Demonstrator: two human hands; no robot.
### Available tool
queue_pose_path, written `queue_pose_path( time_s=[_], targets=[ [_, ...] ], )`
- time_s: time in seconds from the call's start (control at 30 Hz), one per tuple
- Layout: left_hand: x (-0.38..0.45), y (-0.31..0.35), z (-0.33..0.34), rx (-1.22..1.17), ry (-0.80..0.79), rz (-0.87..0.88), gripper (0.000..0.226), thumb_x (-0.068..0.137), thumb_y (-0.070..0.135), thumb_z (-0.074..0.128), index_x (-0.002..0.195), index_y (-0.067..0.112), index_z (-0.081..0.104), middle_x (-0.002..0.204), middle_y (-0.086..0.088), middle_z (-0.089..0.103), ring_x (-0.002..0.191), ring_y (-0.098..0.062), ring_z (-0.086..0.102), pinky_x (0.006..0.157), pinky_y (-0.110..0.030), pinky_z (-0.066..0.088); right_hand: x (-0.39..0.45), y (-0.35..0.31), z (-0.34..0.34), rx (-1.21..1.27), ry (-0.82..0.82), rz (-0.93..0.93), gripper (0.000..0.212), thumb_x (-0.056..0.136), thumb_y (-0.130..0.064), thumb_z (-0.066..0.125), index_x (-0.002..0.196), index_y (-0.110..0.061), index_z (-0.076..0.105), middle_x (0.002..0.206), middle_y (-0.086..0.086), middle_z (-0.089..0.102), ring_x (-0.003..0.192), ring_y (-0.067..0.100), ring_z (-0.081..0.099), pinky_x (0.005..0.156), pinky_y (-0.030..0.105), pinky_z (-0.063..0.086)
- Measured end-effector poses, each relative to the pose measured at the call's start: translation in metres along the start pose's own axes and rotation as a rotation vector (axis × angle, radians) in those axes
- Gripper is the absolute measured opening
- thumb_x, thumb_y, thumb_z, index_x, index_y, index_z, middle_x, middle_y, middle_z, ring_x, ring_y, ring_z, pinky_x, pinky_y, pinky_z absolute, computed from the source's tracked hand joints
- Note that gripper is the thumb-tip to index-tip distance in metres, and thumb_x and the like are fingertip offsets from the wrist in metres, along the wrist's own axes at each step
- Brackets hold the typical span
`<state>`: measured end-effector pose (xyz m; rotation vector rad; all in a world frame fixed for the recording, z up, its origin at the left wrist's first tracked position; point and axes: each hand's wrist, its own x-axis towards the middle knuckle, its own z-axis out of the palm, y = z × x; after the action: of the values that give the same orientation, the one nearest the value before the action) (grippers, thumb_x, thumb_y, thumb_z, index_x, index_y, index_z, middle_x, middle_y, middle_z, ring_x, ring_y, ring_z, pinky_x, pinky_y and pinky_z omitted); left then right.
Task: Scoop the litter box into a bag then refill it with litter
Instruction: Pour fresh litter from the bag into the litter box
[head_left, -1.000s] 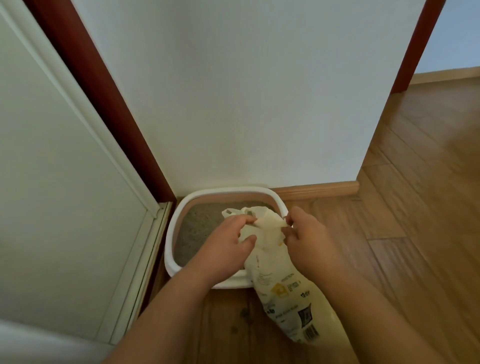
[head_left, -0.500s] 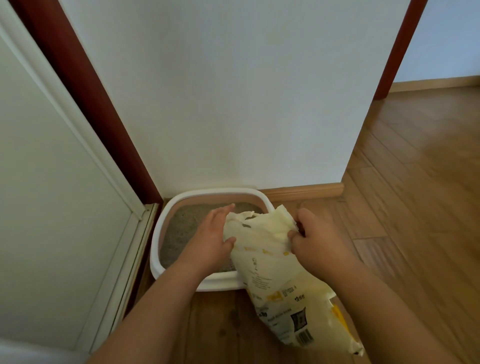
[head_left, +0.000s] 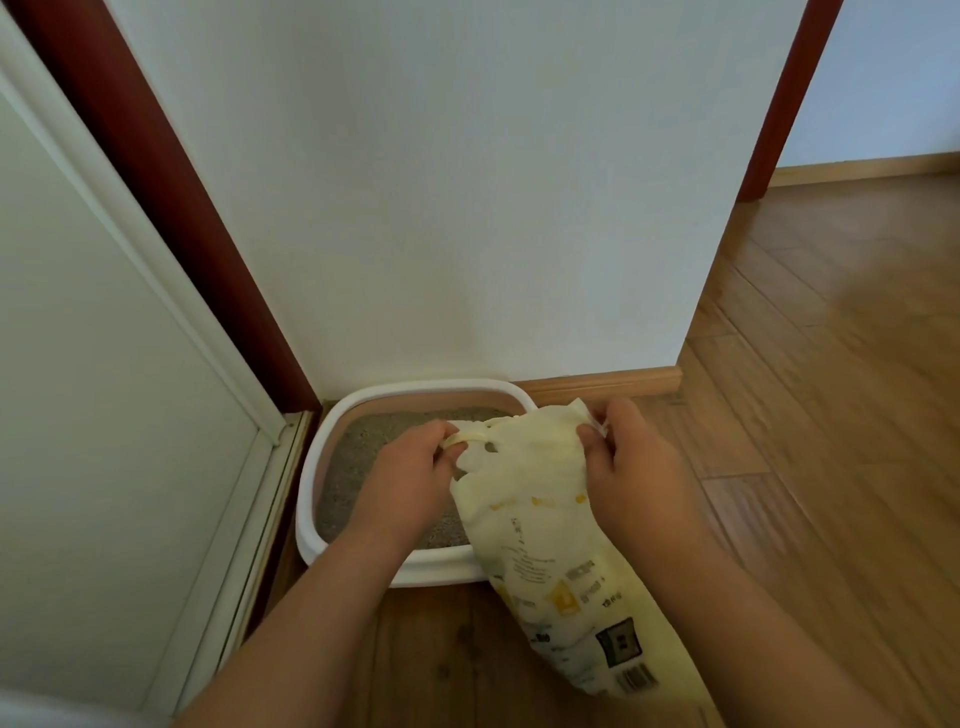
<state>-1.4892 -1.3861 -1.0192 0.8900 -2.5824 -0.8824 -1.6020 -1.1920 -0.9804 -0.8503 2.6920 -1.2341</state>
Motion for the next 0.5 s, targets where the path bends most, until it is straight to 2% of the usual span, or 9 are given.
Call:
queue_pose_path(
  time_s=[0.07, 0.17, 0.3, 0.5],
  targets=[
    [-0.004, 0.01, -0.006, -0.055, 0.016, 0.014, 0.011, 0.105, 0.032, 0.056, 0.109, 0.031, 0.067, 0.094, 0.012, 0.066, 0.083, -0.004, 0.059, 0.067, -0.019, 0.039, 0.0, 0.001, -0.002, 0.037, 0.072, -0.02, 0.008, 0.104, -0.033, 0.047, 0.1, -0.029, 0.053, 0.077, -0.01, 0.062, 0.069, 0.007, 0.059, 0.057, 0.036, 0.053],
    [-0.012, 0.029, -0.015, -0.131, 0.041, 0.051, 0.011, 0.104, 0.029, 0.058, 0.099, 0.037, 0.063, 0.088, 0.012, 0.067, 0.081, -0.004, 0.06, 0.068, -0.021, 0.043, 0.002, 0.003, -0.008, 0.096, 0.146, -0.007, 0.007, 0.103, -0.033, 0.046, 0.102, -0.032, 0.053, 0.079, -0.012, 0.062, 0.073, 0.007, 0.06, 0.058, 0.035, 0.051],
    [-0.019, 0.046, -0.024, -0.227, 0.077, 0.075, 0.016, 0.101, 0.025, 0.061, 0.091, 0.036, 0.067, 0.077, 0.009, 0.067, 0.064, -0.005, 0.055, 0.061, -0.022, 0.042, 0.005, 0.009, -0.013, 0.187, 0.191, 0.006, 0.006, 0.103, -0.032, 0.047, 0.102, -0.034, 0.052, 0.08, -0.011, 0.062, 0.07, 0.007, 0.061, 0.059, 0.045, 0.057],
    [-0.023, 0.054, -0.03, -0.221, 0.091, 0.147, 0.01, 0.097, 0.027, 0.066, 0.091, 0.033, 0.072, 0.067, 0.01, 0.061, 0.06, -0.009, 0.053, 0.054, -0.019, 0.042, 0.008, 0.014, -0.015, 0.21, 0.194, 0.052, 0.006, 0.104, -0.029, 0.048, 0.103, -0.031, 0.054, 0.079, -0.01, 0.063, 0.07, 0.008, 0.06, 0.06, 0.04, 0.054]
  ],
)
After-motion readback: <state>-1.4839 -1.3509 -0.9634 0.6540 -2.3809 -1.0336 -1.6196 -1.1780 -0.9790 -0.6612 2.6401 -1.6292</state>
